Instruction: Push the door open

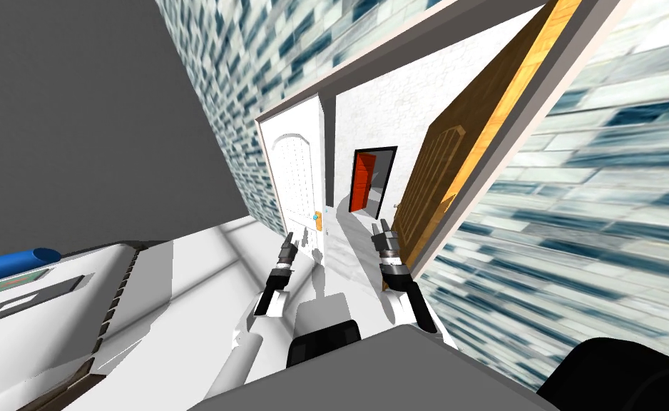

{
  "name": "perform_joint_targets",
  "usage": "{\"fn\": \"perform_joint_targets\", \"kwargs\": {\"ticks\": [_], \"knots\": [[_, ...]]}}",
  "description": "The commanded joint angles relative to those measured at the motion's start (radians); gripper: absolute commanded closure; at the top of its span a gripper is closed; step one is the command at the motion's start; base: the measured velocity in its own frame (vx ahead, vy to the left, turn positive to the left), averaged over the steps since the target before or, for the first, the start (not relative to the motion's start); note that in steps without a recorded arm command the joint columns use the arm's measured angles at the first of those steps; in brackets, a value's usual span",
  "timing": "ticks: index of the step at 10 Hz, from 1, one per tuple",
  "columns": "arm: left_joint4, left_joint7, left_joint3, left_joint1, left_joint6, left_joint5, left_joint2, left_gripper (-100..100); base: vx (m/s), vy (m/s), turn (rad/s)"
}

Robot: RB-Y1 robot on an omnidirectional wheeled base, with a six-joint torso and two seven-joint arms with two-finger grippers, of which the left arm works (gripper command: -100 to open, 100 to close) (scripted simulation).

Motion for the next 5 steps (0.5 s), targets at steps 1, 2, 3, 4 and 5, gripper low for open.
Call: {"fn": "perform_joint_targets", "kwargs": {"ticks": [1,2,3,4,5], "knots": [[0.047,0.006,-0.008,-0.028,0.001,-0.004,0.001,-100,0.077,0.093,-0.086],[0.074,0.009,-0.013,-0.046,0.003,-0.007,0.0,-100,0.079,0.092,-0.085],[0.1,0.012,-0.018,-0.063,0.005,-0.01,-0.001,-100,0.062,0.101,-0.101],[0.127,0.015,-0.023,-0.08,0.006,-0.013,-0.003,-100,0.056,0.101,-0.103],[0.153,0.018,-0.028,-0.097,0.008,-0.016,-0.005,-100,0.068,0.097,-0.075]]}}
